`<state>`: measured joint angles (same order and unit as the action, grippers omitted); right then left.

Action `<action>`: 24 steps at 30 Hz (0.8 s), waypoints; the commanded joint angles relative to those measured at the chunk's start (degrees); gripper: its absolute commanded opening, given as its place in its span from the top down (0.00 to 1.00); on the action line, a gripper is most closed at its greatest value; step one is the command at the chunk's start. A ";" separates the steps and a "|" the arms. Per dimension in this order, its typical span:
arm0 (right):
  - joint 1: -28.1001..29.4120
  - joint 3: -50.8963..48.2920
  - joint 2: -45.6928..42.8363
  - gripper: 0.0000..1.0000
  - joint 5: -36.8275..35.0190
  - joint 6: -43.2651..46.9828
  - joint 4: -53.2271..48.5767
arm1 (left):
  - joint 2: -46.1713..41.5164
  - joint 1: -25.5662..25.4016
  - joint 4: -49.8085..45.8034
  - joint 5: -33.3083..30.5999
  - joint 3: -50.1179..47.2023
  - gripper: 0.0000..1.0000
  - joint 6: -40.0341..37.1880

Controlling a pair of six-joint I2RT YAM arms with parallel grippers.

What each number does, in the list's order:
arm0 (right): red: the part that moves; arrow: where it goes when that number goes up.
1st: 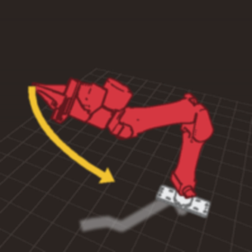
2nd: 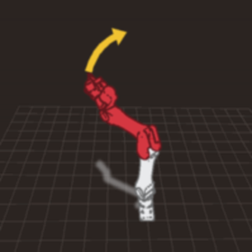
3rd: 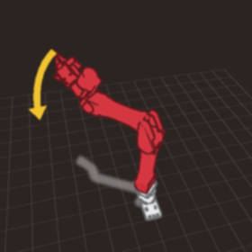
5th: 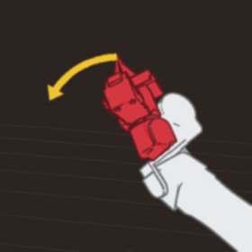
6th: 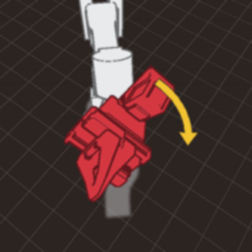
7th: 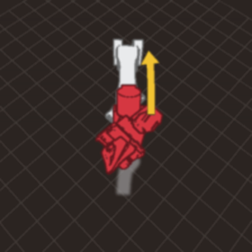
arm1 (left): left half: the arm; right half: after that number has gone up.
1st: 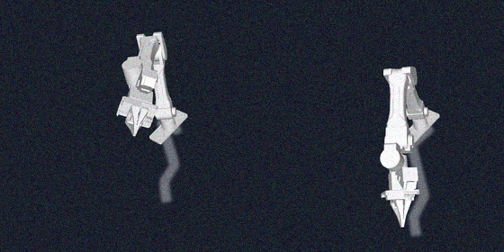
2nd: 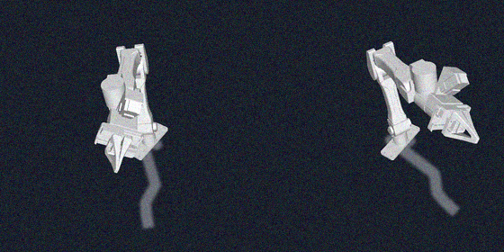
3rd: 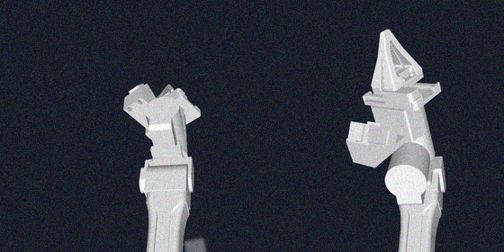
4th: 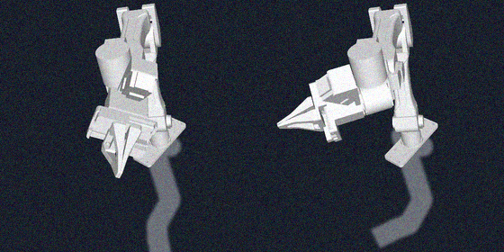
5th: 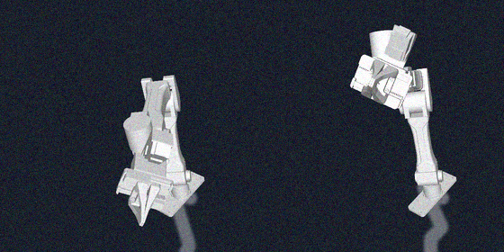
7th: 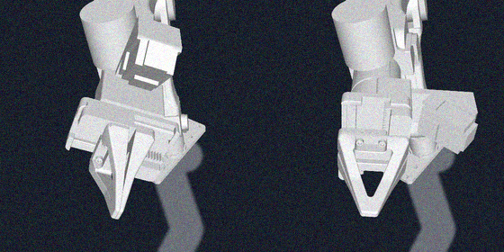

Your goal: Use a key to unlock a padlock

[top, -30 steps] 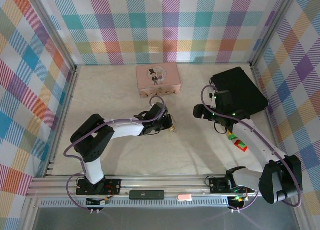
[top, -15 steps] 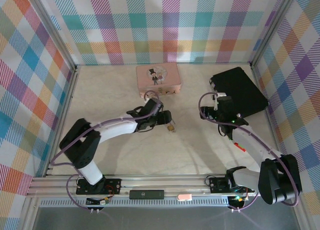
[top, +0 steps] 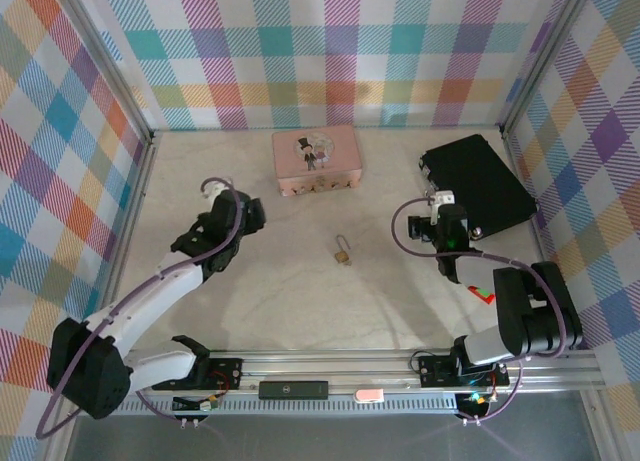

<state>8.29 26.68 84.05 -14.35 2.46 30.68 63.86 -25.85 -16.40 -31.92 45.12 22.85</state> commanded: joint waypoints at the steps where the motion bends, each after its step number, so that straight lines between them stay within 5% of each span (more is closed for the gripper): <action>1: -2.24 1.39 1.58 0.09 3.31 -0.55 7.37 | -4.91 3.23 -0.09 -12.61 -6.04 0.09 -4.54; 4: -5.39 1.90 2.26 0.16 7.19 -3.26 6.81 | -7.25 5.26 4.80 -19.99 -10.32 0.04 -3.29; 7: -7.27 -4.75 4.74 0.10 7.64 -5.25 21.83 | -6.19 7.18 13.03 -19.85 -14.26 0.04 -5.79; 9: -7.24 -3.93 3.45 0.00 7.42 -5.45 17.79 | -3.36 7.79 18.48 -19.76 -16.54 0.04 -7.98; 11: -7.07 -4.19 3.74 0.01 7.24 -5.10 18.35 | 0.00 8.29 22.08 -19.22 -17.67 0.03 -9.35; 19: -6.89 -4.17 3.66 0.01 7.03 -5.10 18.53 | 17.12 10.27 41.10 -11.92 -16.12 0.03 -20.99; 24: -6.94 -4.11 3.74 0.01 7.07 -5.10 18.54 | 20.39 14.34 50.21 1.09 -16.32 0.03 -22.54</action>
<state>1.50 22.65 87.61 -8.05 -2.15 47.09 83.79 -13.67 24.51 -38.17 27.70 3.29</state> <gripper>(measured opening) 0.990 0.969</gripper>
